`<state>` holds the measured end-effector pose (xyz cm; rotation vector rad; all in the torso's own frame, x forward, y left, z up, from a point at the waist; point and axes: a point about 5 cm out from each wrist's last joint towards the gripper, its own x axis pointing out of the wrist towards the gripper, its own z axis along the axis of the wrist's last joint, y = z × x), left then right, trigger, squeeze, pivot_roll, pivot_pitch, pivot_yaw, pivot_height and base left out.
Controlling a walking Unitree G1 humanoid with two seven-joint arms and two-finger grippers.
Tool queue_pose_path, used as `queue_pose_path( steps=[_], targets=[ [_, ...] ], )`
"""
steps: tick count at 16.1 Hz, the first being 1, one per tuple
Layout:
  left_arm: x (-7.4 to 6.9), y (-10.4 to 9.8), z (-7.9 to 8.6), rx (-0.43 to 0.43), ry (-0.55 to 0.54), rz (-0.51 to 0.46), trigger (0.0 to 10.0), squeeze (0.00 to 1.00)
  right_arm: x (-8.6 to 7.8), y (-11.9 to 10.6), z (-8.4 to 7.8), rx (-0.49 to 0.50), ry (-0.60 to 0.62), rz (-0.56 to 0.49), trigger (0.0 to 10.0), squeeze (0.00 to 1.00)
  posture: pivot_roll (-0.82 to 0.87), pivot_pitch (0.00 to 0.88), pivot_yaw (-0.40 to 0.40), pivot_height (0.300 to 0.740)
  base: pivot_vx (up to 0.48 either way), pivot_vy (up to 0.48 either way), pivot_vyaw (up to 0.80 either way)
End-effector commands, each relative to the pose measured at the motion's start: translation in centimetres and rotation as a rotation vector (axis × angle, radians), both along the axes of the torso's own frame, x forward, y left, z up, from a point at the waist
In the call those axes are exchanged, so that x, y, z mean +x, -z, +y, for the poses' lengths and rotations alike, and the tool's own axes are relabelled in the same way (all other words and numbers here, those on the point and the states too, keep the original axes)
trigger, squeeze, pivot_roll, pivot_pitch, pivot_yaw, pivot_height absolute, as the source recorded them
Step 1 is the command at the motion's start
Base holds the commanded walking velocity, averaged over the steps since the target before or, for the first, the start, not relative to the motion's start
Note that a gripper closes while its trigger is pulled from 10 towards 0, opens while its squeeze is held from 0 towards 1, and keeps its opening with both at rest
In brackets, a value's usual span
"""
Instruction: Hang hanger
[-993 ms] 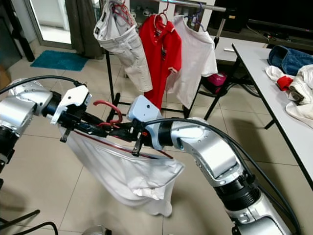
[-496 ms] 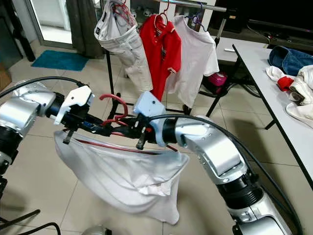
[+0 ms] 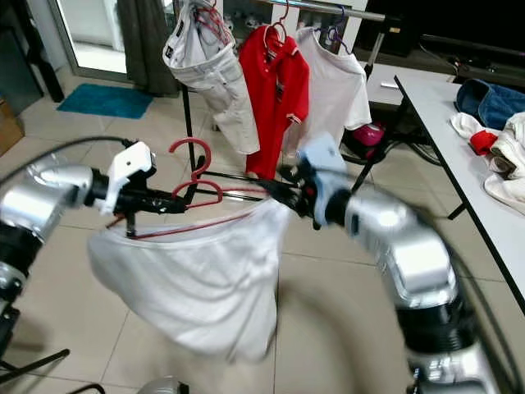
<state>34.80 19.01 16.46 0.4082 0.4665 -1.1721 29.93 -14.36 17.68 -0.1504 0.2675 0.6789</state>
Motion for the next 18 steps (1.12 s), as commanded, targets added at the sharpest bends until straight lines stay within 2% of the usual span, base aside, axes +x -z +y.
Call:
queue_pose_path(
  steps=[1, 2, 3, 5, 7, 9, 10, 13, 17, 18],
  targets=[
    [0.2, -1.1, -0.6, -0.039, -0.007, -0.060, 0.0, 0.00, -0.3, 0.9, -0.2, -0.002, 0.083, 0.089, 10.0, 0.15, -0.06, 0.000, -0.038, 0.740, 0.000, 0.000, 0.00],
    [0.1, -1.1, -0.8, -0.052, -0.028, -0.072, 0.0, 0.00, -0.7, 2.0, 0.2, 0.036, 0.127, 0.162, 10.0, 0.00, -0.06, 0.000, -0.030, 0.740, 0.000, 0.000, 0.00],
    [-0.1, -1.1, -0.9, -0.076, -0.043, -0.075, 0.0, 0.00, -0.7, 3.0, 0.4, 0.022, 0.194, 0.214, 10.0, 0.00, -0.06, 0.000, -0.029, 0.740, 0.000, 0.000, 0.00],
    [-0.6, -1.0, -1.2, -0.096, -0.051, -0.073, 0.0, 0.00, -0.6, 4.4, 1.7, 0.080, 0.287, 0.286, 10.0, 0.00, -0.05, 0.000, -0.029, 0.740, 0.000, 0.000, 0.00],
    [-1.0, -0.9, -1.3, -0.098, -0.055, -0.066, 0.0, 0.00, 0.1, 4.9, 2.1, 0.113, 0.401, 0.311, 10.0, 0.00, -0.04, 0.000, -0.032, 0.740, 0.000, 0.000, 0.00],
    [-1.2, -1.0, -1.5, -0.098, -0.052, -0.063, 0.0, 0.00, 0.9, 4.8, 2.1, 0.174, 0.490, 0.313, 10.0, 0.00, -0.04, 0.000, -0.033, 0.740, 0.000, 0.000, 0.00],
    [-1.3, -1.0, -1.6, -0.099, -0.054, -0.064, 0.0, 0.00, 1.4, 4.4, 2.1, 0.242, 0.527, 0.319, 10.0, 0.00, -0.04, 0.000, -0.033, 0.740, 0.000, 0.000, 0.00],
    [-1.6, -1.0, -1.9, -0.103, -0.053, -0.056, 0.0, 0.00, 2.0, 3.5, 2.9, 0.342, 0.539, 0.334, 10.0, 0.00, -0.04, 0.000, -0.033, 0.740, 0.000, 0.000, 0.00],
    [-1.9, -1.1, -2.3, -0.108, -0.038, -0.046, 0.0, 0.00, 2.8, 4.0, 3.1, 0.260, 0.597, 0.304, 10.0, 0.00, -0.04, 0.000, -0.029, 0.740, 0.000, 0.000, 0.00],
    [-1.9, -1.2, -2.4, -0.108, -0.037, -0.046, 0.0, 0.00, 3.0, 4.1, 3.0, 0.246, 0.608, 0.301, 9.3, 0.00, -0.04, 0.000, -0.029, 0.740, 0.000, 0.000, 0.00]
  ],
)
